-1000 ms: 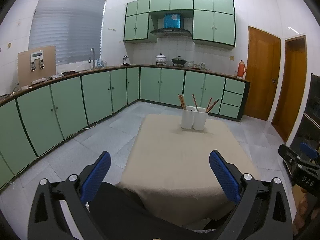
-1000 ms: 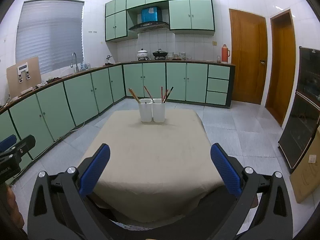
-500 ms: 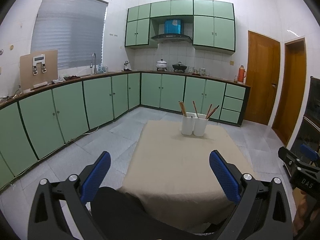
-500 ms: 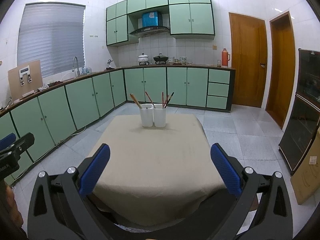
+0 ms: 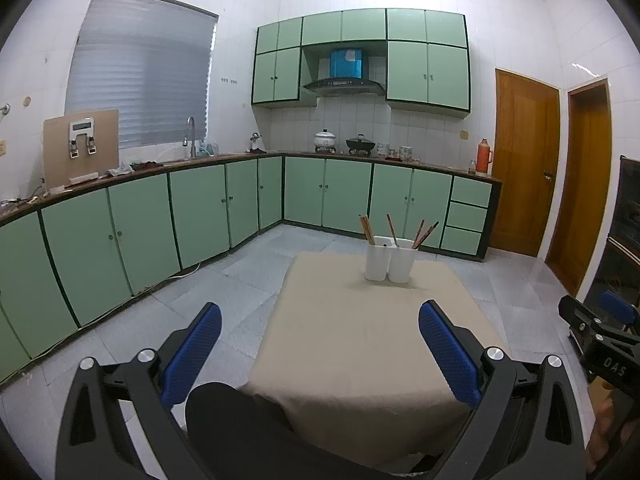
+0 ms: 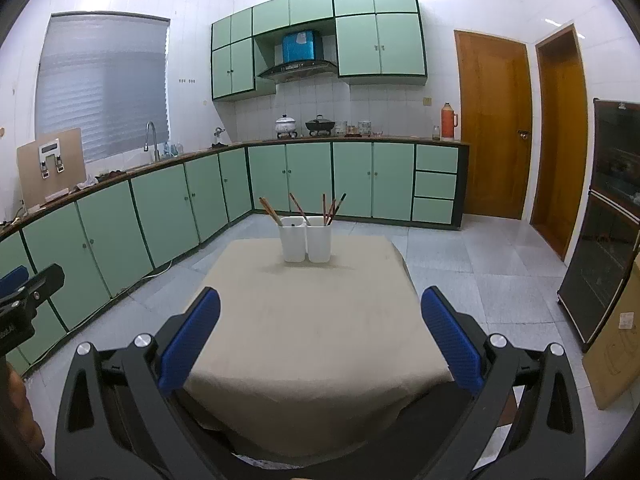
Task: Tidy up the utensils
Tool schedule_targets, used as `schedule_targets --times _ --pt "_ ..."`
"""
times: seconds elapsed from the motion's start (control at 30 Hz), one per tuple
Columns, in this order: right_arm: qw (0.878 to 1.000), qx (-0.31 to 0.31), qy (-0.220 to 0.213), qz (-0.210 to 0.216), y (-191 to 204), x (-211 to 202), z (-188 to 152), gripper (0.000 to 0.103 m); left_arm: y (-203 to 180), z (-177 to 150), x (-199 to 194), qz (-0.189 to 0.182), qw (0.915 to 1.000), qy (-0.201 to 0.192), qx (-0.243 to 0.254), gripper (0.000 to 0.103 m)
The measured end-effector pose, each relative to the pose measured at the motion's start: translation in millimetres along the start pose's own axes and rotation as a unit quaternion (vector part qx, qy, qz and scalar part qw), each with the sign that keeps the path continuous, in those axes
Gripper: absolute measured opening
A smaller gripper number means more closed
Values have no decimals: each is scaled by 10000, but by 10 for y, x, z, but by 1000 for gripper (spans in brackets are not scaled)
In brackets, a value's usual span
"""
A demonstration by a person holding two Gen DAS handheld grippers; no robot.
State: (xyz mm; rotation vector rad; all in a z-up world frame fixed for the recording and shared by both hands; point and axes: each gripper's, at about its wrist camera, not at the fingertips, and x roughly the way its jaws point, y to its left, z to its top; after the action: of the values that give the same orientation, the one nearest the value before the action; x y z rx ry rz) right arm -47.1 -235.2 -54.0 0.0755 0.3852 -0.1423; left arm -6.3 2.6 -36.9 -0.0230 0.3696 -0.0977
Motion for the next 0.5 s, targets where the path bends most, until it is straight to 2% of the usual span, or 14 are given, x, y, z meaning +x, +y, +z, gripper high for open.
schedule_targets --times 0.5 --pt "10000 -7 -42 -2 10 -41 -18 97 -3 -1 -48 32 10000 -60 7 97"
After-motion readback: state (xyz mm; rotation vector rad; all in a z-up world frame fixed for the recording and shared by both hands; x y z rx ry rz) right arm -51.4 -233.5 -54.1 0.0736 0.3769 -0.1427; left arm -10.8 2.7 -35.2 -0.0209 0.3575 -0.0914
